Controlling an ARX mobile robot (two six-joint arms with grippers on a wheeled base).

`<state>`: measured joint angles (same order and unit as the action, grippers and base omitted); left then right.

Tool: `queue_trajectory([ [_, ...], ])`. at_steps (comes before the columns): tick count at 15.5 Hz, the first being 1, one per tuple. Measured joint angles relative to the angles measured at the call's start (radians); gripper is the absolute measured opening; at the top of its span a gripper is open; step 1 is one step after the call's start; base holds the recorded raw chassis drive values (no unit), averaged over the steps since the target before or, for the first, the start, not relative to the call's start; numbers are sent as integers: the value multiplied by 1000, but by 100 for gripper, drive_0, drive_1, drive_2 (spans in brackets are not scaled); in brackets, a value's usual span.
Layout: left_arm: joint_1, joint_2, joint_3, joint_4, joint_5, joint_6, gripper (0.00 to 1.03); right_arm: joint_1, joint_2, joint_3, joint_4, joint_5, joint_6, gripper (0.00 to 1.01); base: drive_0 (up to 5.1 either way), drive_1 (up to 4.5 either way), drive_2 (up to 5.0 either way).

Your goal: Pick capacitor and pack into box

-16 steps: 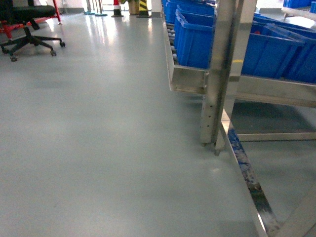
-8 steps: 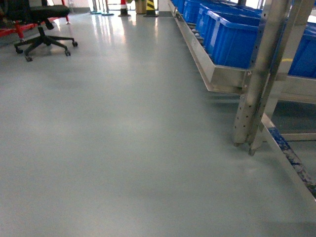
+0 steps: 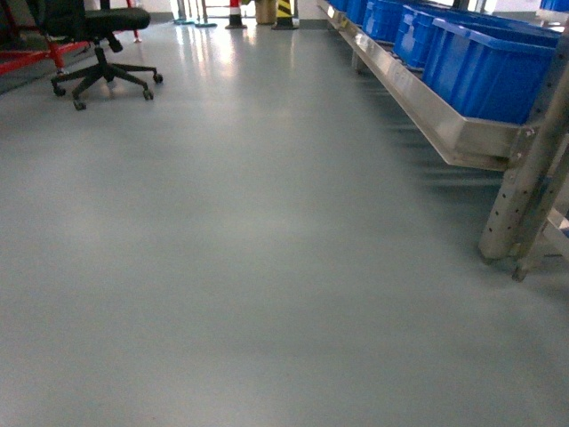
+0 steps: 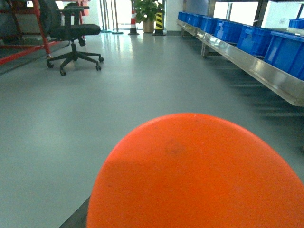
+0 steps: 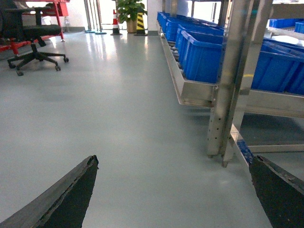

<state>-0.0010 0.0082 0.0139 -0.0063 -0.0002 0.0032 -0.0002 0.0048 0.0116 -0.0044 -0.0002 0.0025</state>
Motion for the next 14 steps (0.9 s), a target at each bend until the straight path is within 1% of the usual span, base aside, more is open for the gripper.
queue_trajectory([
  [14,0,0,0,0,0,0,43,0,0,0,-2,0,0,98,-496,247,247],
])
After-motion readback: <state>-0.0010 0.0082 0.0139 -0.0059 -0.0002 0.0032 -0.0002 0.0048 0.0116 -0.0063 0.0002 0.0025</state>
